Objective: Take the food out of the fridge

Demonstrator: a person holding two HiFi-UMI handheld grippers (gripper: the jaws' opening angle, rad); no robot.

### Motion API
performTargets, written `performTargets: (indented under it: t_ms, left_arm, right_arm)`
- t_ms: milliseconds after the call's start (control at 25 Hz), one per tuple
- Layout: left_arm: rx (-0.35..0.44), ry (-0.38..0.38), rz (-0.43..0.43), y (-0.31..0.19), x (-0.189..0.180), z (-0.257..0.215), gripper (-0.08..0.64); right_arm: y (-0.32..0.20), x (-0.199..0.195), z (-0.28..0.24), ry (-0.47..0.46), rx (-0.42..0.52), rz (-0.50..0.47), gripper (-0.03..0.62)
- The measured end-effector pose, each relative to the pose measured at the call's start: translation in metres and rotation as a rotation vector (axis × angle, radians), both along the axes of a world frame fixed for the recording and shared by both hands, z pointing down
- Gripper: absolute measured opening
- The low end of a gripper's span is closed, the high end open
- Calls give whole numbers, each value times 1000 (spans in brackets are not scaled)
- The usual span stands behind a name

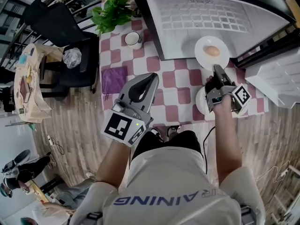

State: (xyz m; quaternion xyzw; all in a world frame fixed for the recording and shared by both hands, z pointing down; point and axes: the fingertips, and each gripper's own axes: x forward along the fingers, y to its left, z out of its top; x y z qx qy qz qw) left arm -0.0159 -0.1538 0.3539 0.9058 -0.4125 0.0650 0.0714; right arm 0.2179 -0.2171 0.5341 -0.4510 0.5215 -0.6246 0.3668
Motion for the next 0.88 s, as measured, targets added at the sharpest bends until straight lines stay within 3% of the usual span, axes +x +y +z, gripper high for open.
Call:
performTargets:
  t_ms: [560, 880]
  left_arm:
    - [21, 10, -93, 81, -81, -2, 5]
    - [18, 32, -125, 147, -131, -2, 5]
  right_arm:
    - [103, -114, -15, 0, 32, -217, 32]
    - [161, -160, -11, 13, -7, -243, 32]
